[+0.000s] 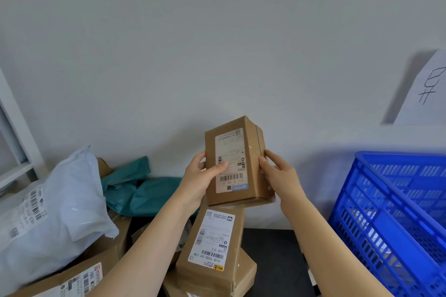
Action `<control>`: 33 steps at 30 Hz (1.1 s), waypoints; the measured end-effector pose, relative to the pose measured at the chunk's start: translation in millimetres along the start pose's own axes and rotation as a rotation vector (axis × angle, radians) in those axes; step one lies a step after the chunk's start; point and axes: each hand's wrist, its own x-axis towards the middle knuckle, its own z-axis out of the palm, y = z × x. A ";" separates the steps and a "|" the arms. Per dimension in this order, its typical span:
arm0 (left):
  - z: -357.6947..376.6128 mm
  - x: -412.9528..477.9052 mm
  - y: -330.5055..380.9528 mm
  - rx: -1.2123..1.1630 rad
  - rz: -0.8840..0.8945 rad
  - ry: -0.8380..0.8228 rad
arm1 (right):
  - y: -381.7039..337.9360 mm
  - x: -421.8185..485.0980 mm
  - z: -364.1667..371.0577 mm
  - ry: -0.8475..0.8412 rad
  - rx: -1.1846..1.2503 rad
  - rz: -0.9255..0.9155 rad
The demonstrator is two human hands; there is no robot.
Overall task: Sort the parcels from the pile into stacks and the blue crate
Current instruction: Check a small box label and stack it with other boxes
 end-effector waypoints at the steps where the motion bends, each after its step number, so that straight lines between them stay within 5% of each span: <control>1: 2.0 1.7 -1.5 -0.005 0.010 -0.001 | 0.1 -1.3 -1.6 0.009 -0.007 -0.012; 17: 82.0 8.1 -27.5 0.048 0.156 -0.177 | 30.4 -3.8 -91.9 -0.058 0.134 -0.106; 33: 122.0 19.3 -59.4 0.133 -0.077 -0.201 | 68.3 25.2 -123.8 0.142 0.211 0.502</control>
